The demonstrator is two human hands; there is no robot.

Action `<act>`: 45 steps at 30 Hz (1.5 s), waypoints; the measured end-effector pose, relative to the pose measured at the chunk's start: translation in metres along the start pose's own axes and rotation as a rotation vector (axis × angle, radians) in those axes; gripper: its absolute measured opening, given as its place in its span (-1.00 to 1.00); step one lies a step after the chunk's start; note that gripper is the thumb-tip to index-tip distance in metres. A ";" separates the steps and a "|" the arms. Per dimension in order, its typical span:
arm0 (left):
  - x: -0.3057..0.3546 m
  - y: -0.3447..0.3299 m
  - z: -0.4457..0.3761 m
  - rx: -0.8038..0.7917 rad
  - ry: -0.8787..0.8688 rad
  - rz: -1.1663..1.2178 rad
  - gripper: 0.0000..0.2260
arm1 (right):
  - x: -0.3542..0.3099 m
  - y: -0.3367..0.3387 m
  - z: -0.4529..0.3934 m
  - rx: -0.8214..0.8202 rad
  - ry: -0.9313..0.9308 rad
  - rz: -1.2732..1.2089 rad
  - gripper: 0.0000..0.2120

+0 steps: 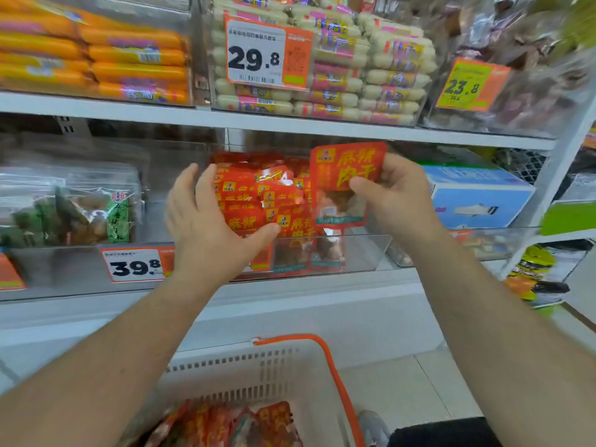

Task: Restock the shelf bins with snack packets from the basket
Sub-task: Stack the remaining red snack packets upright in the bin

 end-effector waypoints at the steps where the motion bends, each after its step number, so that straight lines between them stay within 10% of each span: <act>1: -0.008 -0.007 0.004 -0.036 0.089 -0.016 0.04 | -0.001 0.010 -0.003 0.074 0.025 -0.018 -0.80; 6: -0.023 -0.029 0.016 -0.124 0.147 -0.131 0.12 | 0.029 0.020 -0.026 0.245 -0.058 0.101 -0.84; 19: -0.024 -0.024 0.014 -0.116 0.132 -0.074 0.09 | 0.097 -0.015 -0.047 0.065 -0.341 0.821 -0.87; 30: -0.024 -0.008 0.011 -0.166 0.164 0.136 -0.05 | 0.092 -0.013 -0.049 0.056 -0.396 0.903 -0.80; 36: -0.005 0.001 0.035 0.017 -0.356 -0.065 -0.29 | 0.098 -0.008 -0.045 0.196 -0.368 0.880 -0.77; 40: -0.002 -0.017 0.069 -0.282 -0.554 0.009 -0.51 | 0.056 -0.032 -0.006 0.499 0.412 0.842 -0.74; 45: -0.039 -0.042 0.139 -1.078 -0.352 -0.085 -0.66 | 0.100 -0.150 0.085 -0.330 0.671 0.952 -0.79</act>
Point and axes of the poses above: each hand's wrist, its own z-axis away from the middle knuckle, its own y-axis out of the back of the hand, x = y × z, the point moved 5 cm from there along -z, towards the middle knuckle, and after that the axes turned 13 degrees about -y, right-handed, at the moved point
